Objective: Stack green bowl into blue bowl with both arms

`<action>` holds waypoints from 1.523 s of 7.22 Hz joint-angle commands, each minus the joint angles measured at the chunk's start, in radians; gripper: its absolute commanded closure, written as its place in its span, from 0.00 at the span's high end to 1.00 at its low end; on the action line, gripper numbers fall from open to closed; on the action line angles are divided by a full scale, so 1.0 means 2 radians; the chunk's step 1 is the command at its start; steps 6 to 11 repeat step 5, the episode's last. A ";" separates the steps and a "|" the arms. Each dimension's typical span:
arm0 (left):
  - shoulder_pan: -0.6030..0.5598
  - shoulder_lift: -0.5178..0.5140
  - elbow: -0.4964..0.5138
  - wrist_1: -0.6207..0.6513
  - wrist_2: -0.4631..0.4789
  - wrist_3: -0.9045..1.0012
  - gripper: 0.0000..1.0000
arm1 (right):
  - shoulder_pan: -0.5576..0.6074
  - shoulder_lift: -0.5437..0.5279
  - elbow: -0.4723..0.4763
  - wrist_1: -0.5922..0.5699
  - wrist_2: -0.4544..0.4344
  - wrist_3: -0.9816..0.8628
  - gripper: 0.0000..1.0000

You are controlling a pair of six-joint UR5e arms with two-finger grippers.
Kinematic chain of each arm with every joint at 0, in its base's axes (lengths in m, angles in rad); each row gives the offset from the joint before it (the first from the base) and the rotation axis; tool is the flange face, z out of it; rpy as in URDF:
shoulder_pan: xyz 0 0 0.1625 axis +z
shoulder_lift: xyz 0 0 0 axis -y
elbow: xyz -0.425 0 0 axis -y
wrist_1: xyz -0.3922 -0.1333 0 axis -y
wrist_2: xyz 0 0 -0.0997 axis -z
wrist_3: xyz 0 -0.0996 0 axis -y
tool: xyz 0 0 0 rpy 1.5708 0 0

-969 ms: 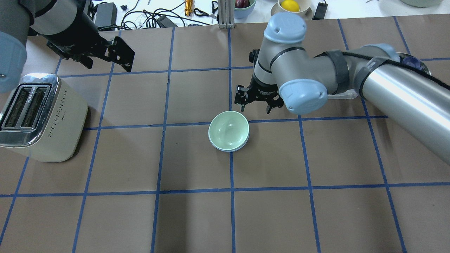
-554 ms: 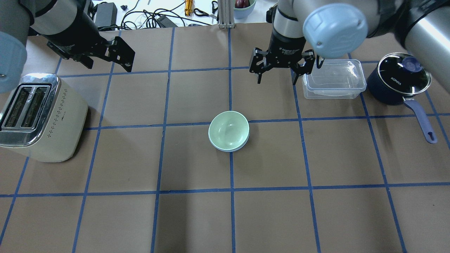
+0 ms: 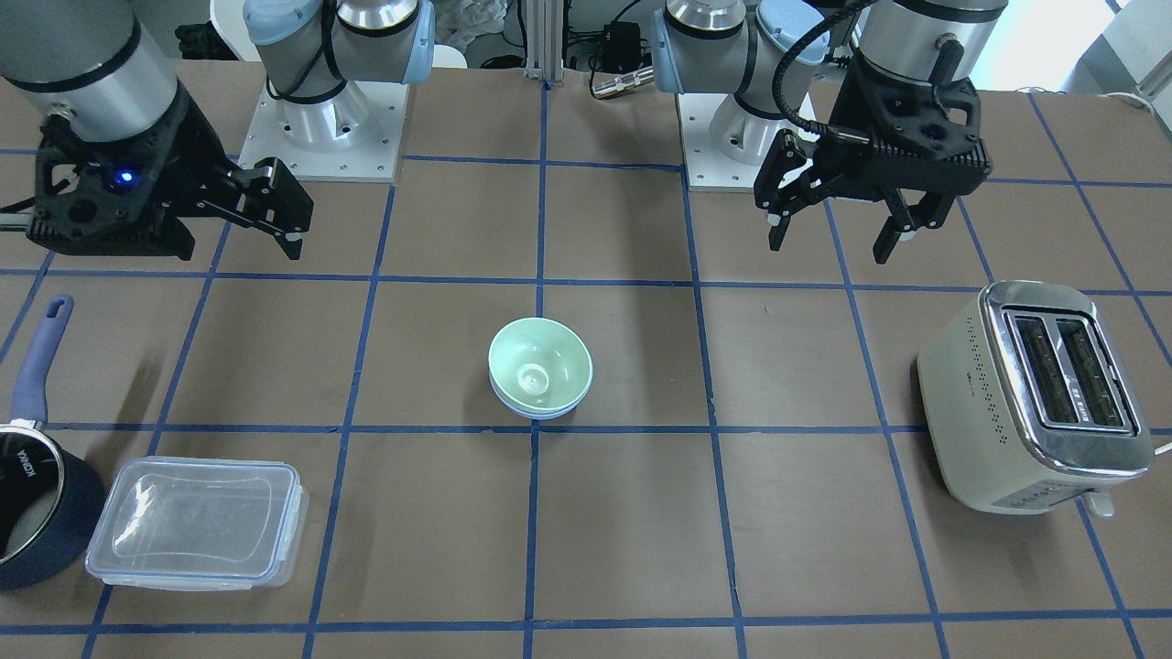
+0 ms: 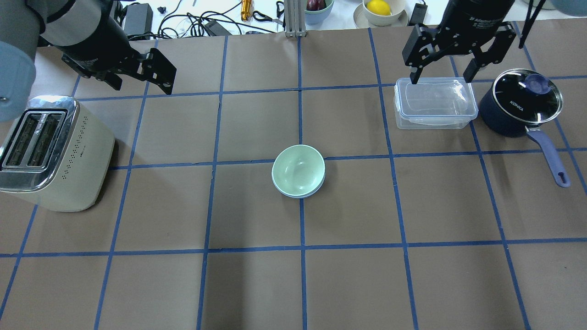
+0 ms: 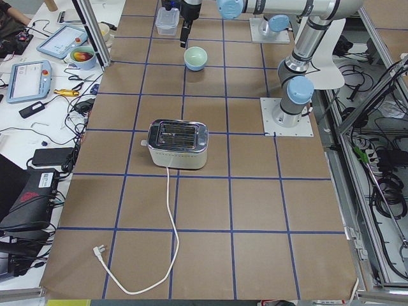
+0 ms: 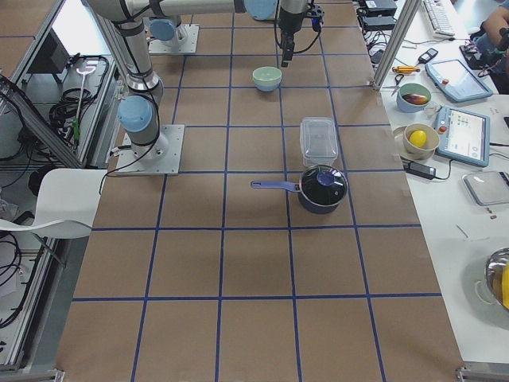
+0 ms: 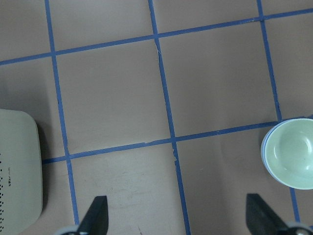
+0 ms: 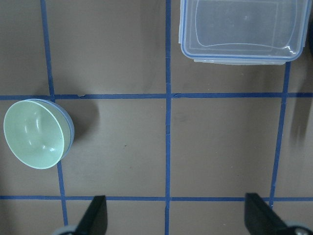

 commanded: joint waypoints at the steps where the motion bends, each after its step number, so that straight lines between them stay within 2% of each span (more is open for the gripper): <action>1: -0.001 0.001 -0.005 0.001 0.000 0.000 1.00 | -0.004 -0.005 0.000 -0.002 0.000 0.000 1.00; 11: -0.001 0.002 -0.005 0.001 0.000 0.000 1.00 | -0.003 -0.004 -0.001 -0.014 -0.014 0.005 1.00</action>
